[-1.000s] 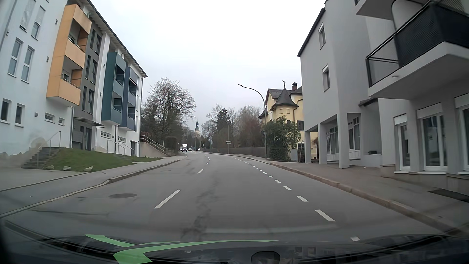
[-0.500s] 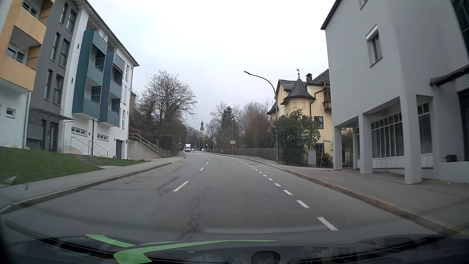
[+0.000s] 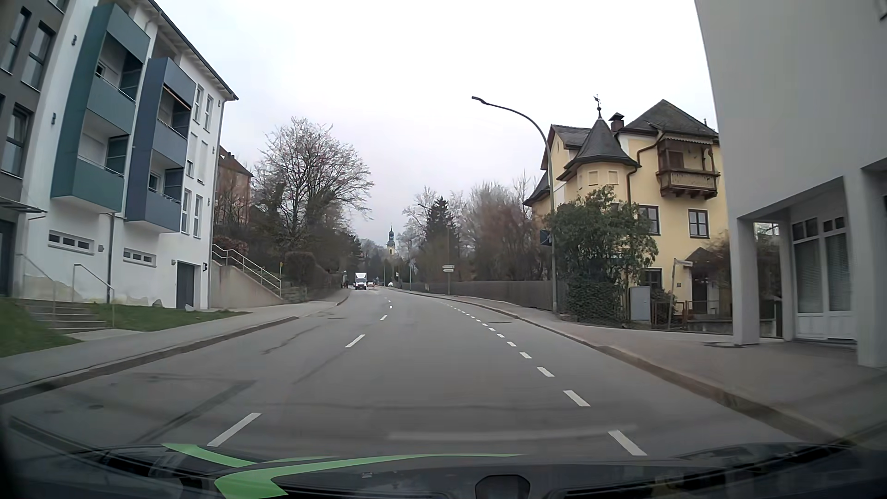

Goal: Follow the waypoints while adhering to traffic rules and regulations

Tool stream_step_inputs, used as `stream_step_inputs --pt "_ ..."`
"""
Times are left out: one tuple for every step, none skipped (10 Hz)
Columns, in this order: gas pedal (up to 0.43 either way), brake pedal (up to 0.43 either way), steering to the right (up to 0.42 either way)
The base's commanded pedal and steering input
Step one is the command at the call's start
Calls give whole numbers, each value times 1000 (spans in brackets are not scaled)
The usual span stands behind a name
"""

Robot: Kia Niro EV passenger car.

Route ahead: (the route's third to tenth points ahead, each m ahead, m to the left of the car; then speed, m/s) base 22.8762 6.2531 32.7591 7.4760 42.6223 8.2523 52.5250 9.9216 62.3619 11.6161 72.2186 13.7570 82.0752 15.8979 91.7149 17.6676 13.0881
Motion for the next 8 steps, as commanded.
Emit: stream_step_inputs --pt "209 0 -18" --pt "209 0 -19" --pt "209 0 -20" --pt "209 0 -20" --pt "209 0 -21" --pt "209 0 -22" --pt "209 0 -24" --pt "220 0 -24"
